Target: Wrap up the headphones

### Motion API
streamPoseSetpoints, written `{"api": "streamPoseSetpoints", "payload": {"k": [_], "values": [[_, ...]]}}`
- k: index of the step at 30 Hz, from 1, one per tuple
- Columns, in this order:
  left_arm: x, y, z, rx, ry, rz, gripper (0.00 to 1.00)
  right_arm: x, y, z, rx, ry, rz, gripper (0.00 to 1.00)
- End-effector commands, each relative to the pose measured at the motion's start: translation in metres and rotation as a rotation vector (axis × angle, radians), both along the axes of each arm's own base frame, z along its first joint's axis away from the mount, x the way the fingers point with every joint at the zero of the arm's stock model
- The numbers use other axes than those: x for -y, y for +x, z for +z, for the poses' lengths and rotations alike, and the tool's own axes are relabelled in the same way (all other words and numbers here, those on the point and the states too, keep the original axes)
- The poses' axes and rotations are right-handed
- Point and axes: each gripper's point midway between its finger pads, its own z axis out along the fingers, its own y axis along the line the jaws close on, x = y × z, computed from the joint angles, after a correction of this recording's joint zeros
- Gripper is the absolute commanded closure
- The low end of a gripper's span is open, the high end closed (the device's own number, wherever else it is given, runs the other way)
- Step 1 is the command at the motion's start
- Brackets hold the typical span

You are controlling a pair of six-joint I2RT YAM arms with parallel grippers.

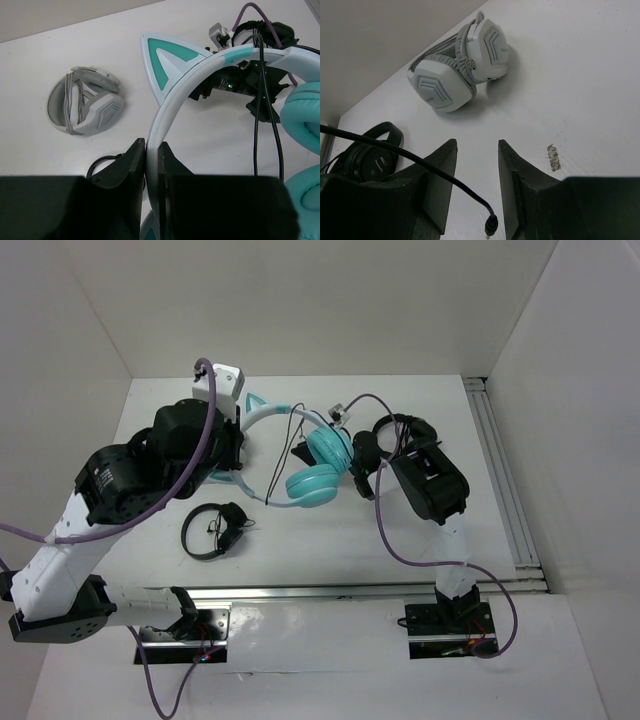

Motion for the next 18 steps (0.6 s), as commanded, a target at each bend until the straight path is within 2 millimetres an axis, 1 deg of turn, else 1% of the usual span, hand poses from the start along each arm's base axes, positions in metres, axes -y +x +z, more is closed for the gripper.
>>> {"api": "streamPoseSetpoints", "payload": {"k": [1, 2, 6, 7, 8, 10, 11, 12, 13, 15, 16, 17, 18], "values": [[-0.004, 0.004, 0.040, 0.112, -0.177, 0.065, 1.00, -0.005, -0.009, 0.003, 0.048, 0.021, 0.029, 0.54], [-0.004, 0.004, 0.040, 0.112, -0.177, 0.065, 1.00, -0.004, -0.012, -0.002, 0.036, 0.015, 0.029, 0.54], [-0.007, 0.006, 0.042, 0.125, -0.179, 0.086, 1.00, -0.003, -0.014, -0.010, 0.019, -0.004, 0.028, 0.57], [-0.006, 0.007, 0.039, 0.119, -0.172, 0.086, 1.00, -0.003, -0.014, -0.010, 0.019, -0.004, 0.028, 0.57], [-0.005, 0.007, 0.041, 0.125, -0.179, 0.086, 1.00, -0.003, -0.014, -0.016, 0.010, -0.009, 0.028, 0.57], [-0.004, 0.008, 0.043, 0.128, -0.199, 0.090, 1.00, -0.003, -0.014, -0.018, 0.002, -0.003, 0.029, 0.60], [-0.005, 0.008, 0.043, 0.132, -0.197, 0.099, 1.00, -0.003, -0.016, -0.025, -0.010, -0.010, 0.039, 0.60], [-0.005, 0.008, 0.043, 0.132, -0.197, 0.100, 1.00, -0.003, -0.016, -0.025, -0.010, -0.010, 0.040, 0.64], [-0.005, 0.008, 0.043, 0.132, -0.197, 0.100, 1.00, -0.003, -0.016, -0.030, -0.018, -0.014, 0.040, 0.72], [-0.009, 0.012, 0.043, 0.140, -0.193, 0.126, 1.00, -0.001, -0.021, -0.037, -0.037, -0.024, 0.040, 0.77], [-0.010, 0.013, 0.045, 0.148, -0.199, 0.134, 1.00, -0.001, -0.021, -0.037, -0.038, -0.024, 0.040, 0.87], [-0.013, 0.015, 0.042, 0.145, -0.199, 0.156, 1.00, 0.001, -0.023, -0.041, -0.047, -0.029, 0.040, 0.91], [-0.016, 0.016, 0.043, 0.152, -0.194, 0.176, 1.00, 0.002, -0.025, -0.040, -0.048, -0.030, 0.040, 0.94]]}}
